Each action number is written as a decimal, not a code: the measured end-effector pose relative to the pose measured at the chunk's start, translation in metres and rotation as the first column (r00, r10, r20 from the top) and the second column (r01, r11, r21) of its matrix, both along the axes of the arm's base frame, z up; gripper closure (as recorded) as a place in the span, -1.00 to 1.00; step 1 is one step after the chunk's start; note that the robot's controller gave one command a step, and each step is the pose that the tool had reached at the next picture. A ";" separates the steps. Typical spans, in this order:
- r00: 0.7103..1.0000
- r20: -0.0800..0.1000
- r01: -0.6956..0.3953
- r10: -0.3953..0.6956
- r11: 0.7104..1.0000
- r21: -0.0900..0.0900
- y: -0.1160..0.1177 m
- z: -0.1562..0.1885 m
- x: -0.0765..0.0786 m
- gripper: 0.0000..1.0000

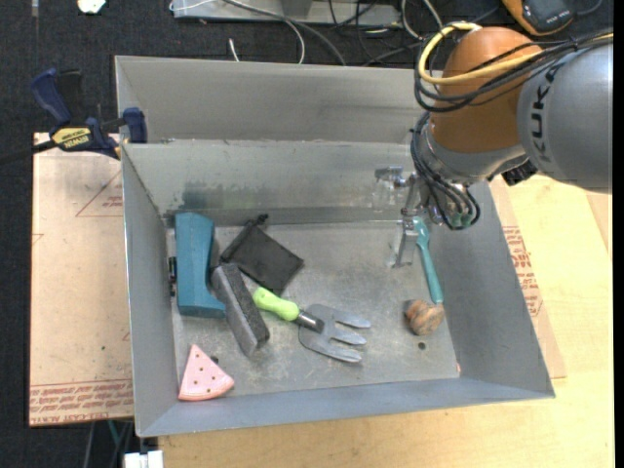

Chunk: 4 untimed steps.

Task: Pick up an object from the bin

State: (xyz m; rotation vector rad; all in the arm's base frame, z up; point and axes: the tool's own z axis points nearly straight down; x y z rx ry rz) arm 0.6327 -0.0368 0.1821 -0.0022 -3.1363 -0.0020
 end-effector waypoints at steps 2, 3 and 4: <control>0.998 0.009 -0.066 0.066 0.998 -0.001 0.055 -0.025 -0.002 -1.00; 0.998 0.013 0.053 -0.053 0.999 0.000 0.107 -0.068 -0.013 -1.00; 0.999 0.012 -0.050 0.050 0.999 0.000 0.116 -0.083 -0.058 -1.00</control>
Offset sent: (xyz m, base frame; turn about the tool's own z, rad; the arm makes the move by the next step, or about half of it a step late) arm -0.0089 0.1282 -0.0647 -0.1517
